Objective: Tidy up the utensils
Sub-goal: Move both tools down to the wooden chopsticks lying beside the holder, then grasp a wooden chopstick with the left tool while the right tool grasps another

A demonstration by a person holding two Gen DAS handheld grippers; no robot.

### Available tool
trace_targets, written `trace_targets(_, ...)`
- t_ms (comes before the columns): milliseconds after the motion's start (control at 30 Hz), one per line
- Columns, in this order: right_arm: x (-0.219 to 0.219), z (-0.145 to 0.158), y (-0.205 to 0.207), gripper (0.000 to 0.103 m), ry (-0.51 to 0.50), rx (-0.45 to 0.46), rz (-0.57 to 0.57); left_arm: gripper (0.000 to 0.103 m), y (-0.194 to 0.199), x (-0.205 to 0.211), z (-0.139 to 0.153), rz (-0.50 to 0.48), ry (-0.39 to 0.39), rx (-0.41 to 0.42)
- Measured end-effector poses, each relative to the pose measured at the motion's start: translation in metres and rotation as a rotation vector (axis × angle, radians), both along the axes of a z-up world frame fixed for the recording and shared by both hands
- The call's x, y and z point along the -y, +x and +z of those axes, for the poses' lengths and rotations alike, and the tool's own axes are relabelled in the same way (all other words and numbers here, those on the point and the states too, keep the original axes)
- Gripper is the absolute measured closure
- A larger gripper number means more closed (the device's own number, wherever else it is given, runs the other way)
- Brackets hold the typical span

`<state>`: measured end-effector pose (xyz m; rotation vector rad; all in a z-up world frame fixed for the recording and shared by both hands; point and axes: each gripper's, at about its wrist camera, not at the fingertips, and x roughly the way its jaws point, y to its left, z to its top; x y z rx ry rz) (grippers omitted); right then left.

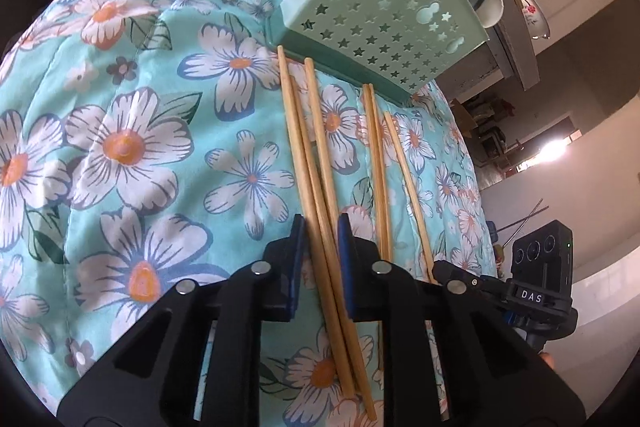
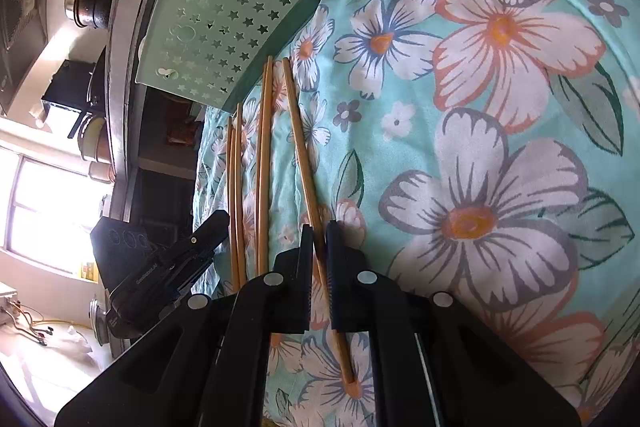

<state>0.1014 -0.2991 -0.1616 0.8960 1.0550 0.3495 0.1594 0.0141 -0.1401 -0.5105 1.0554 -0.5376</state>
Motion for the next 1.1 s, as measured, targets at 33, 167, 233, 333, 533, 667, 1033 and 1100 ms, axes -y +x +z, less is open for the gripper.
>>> trace_targets(33,-0.001,0.000,0.000,0.096,0.004,-0.001,-0.001,0.092,0.001,-0.002,-0.002,0.006,-0.020,-0.011)
trace_targets(167,-0.002,-0.003,-0.001,0.096,0.012,-0.003,-0.007,0.097,0.002,-0.009,-0.006,0.016,-0.078,-0.038)
trace_targets(233,-0.003,-0.003,-0.001,0.096,0.004,-0.002,-0.009,0.098,0.001,-0.009,-0.005,0.009,-0.080,-0.035)
trace_targets(333,-0.005,-0.001,-0.001,0.096,-0.006,0.001,-0.011,0.098,-0.003,-0.008,-0.002,0.007,-0.090,-0.025)
trace_targets(533,-0.007,0.001,-0.001,0.096,-0.015,0.001,-0.009,0.098,-0.015,-0.018,0.009,0.019,-0.099,-0.002)
trace_targets(667,-0.011,0.007,-0.001,0.096,-0.036,-0.008,-0.006,0.098,-0.028,-0.029,0.020,0.056,-0.068,0.013)
trace_targets(1033,-0.011,0.020,-0.035,0.095,-0.153,-0.015,0.026,0.097,-0.064,-0.038,0.016,0.092,0.091,0.013)
trace_targets(1100,-0.013,0.024,-0.036,0.095,-0.188,-0.007,0.043,0.093,-0.064,-0.038,0.011,0.084,0.102,-0.005)
